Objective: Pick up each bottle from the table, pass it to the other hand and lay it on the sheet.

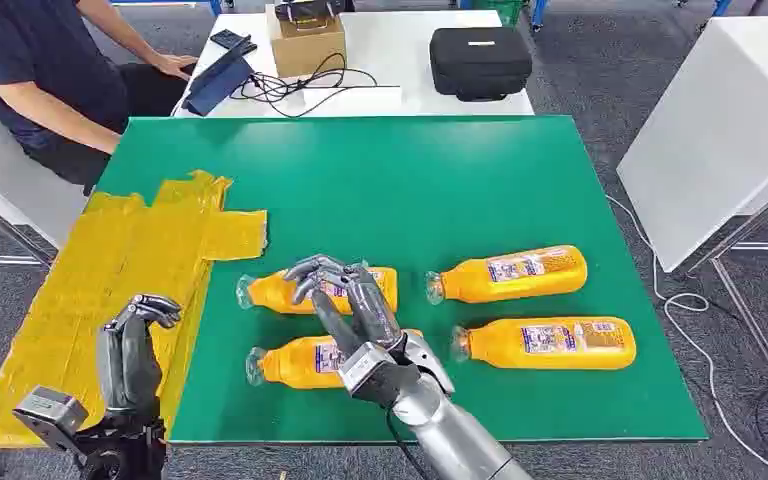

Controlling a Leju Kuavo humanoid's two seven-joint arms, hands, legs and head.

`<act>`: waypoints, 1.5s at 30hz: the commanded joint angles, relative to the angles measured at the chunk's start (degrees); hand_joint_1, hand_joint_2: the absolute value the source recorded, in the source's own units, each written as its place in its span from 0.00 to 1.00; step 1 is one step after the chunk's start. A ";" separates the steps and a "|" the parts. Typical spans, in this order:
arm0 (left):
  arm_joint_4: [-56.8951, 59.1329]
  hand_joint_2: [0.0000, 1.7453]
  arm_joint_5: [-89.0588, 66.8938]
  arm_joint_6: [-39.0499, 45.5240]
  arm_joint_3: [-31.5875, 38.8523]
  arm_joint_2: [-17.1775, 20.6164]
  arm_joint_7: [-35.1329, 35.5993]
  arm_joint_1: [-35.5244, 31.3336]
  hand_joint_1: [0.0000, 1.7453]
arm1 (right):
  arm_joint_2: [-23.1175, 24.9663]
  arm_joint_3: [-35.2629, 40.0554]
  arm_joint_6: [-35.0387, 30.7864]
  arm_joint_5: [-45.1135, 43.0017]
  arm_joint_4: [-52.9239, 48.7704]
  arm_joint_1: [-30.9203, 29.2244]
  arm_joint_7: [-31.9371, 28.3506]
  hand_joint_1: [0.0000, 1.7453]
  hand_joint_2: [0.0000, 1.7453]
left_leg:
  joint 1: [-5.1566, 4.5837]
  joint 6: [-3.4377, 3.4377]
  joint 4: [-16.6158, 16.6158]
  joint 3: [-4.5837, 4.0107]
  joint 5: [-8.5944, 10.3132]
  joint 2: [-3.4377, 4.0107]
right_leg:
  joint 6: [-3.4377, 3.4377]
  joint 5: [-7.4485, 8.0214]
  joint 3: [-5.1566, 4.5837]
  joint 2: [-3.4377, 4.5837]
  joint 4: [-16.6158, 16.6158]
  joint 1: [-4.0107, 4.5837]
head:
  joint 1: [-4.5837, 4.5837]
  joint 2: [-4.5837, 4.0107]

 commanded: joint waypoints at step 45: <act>12.87 0.00 3.67 7.00 -4.96 -0.29 7.94 -7.02 0.00 | -27.87 -35.15 14.22 31.79 -22.94 18.55 23.50 0.00 1.00 | -0.11 0.34 0.04 0.37 -0.33 0.01 | 0.44 -0.08 0.57 -0.09 -0.41 -0.18 | -0.02 0.00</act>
